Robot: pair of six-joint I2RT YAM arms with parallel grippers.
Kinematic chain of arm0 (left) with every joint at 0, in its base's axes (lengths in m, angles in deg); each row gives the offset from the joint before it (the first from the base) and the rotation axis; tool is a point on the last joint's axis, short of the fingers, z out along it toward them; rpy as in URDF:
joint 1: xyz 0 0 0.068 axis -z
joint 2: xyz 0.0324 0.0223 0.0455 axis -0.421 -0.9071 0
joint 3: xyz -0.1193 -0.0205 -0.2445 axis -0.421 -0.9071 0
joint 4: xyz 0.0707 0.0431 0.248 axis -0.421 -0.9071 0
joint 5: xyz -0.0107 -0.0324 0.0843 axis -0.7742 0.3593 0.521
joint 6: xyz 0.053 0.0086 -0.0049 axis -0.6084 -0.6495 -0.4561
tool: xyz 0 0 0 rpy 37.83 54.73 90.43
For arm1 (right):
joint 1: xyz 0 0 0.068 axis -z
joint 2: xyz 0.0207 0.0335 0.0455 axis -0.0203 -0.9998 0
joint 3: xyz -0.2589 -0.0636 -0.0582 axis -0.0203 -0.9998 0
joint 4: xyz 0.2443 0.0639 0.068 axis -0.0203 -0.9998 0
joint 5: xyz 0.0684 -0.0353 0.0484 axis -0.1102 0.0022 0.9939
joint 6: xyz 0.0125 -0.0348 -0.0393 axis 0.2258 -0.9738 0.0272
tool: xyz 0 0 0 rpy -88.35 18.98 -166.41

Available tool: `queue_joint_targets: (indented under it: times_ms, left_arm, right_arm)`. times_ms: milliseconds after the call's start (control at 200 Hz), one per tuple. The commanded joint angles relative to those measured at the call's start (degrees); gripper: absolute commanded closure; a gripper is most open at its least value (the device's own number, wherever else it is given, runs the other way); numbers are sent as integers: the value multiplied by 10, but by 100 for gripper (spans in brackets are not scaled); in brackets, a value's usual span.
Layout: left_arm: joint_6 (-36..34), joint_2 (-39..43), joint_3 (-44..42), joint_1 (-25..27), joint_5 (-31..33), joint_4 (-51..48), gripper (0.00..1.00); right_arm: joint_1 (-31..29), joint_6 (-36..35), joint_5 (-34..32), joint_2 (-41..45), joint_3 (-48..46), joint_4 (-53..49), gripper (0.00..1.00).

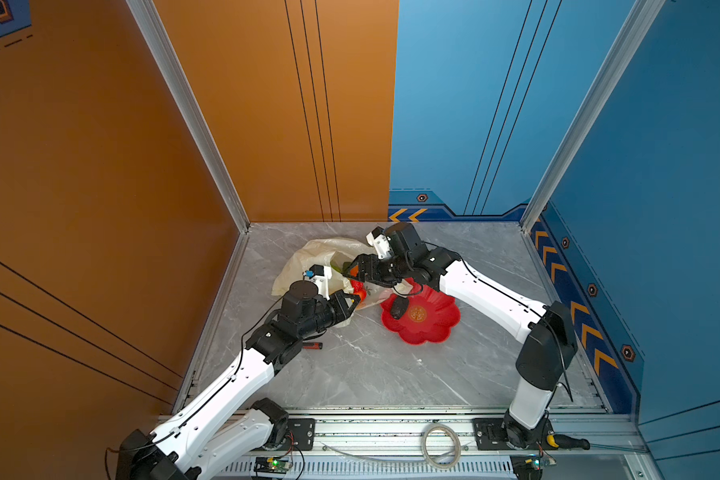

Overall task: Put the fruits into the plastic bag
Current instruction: 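Withdraw the right gripper back over the last avocado in the bowl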

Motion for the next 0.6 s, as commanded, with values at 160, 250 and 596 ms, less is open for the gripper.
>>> queue_joint_targets:
  times_ms: [160, 250, 596]
  left_arm:
    - [-15, 17, 4, -16, -14, -23, 100]
    - [-15, 14, 3, -17, -15, -22, 100]
    - [-12, 13, 4, -15, -10, -27, 100]
  right_arm:
    - [-2, -131, -156, 98, -7, -199, 15]
    - [-3, -159, -243, 121, -15, -256, 12]
    - [15, -142, -290, 175, -145, -283, 6]
